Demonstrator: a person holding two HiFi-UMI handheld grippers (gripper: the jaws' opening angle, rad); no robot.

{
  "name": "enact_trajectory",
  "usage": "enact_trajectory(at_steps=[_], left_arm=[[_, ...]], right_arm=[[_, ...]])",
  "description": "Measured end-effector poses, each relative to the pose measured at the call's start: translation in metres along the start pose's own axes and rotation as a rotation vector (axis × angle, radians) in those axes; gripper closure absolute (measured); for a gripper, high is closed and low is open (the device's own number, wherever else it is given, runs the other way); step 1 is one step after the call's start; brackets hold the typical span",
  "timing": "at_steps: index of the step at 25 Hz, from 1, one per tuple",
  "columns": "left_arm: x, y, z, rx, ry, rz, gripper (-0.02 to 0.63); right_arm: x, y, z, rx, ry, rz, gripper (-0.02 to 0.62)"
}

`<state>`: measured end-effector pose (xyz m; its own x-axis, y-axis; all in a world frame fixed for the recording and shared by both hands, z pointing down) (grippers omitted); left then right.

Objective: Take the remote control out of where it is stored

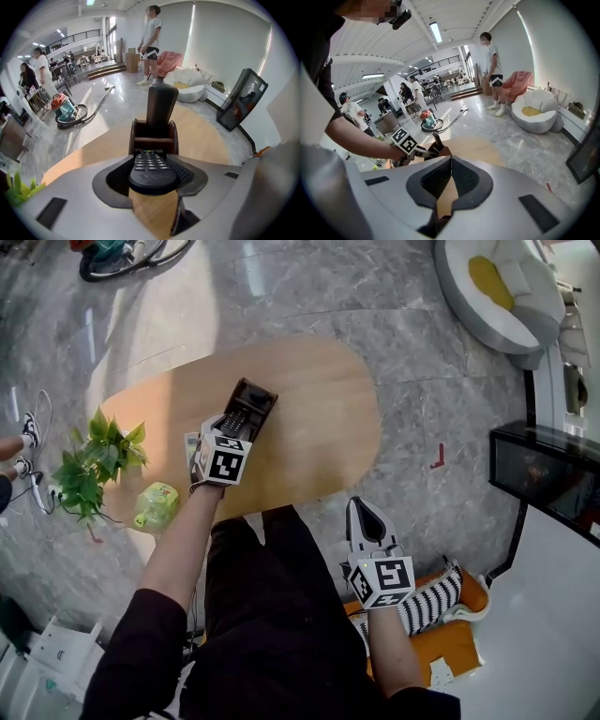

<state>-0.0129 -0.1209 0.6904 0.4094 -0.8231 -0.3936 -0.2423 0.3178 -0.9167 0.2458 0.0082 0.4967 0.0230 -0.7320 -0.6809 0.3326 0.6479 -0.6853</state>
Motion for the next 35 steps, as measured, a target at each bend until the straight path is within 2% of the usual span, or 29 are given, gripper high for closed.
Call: enact_trajectory(at_steps=[10,14,19,24,30,35], left_arm=[[-0.031,0.085,0.015,-0.050,-0.034,0.178,0.379],[-0.055,0.099,0.031,-0.144,-0.068,0.206,0.379],[-0.084,0.084,0.059,-0.263,-0.205,0.148,0.379],[-0.098,0.036,0.074,-0.305,-0.328,0.071,0.379],[-0.097,-0.011,0.081,-0.301,-0.421,0.041,0.379],[-0.112,-0.024,0.076,-0.259,-0.533,-0.011,0.380]], right_arm=[[0.011,-0.018,-0.053,0.081,0.053,0.051,0.588],[0.007,-0.014,-0.073,0.088,0.060,0.063,0.588],[-0.011,-0.006,-0.079,0.062,0.035,0.051,0.588],[-0.041,0.001,-0.061,0.010,-0.003,0.021,0.588],[-0.071,-0.009,-0.046,-0.012,-0.009,-0.012,0.588],[-0.082,-0.022,-0.050,0.006,-0.041,-0.017,0.588]])
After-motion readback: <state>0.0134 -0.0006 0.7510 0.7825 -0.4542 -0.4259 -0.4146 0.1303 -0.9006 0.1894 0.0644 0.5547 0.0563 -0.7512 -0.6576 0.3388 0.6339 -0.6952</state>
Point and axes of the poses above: the fingertips, and each gripper's own axes: y backward along the fingers, z to its right, x out of its top, the point moved 4 cm from there along y, backward along the fingers
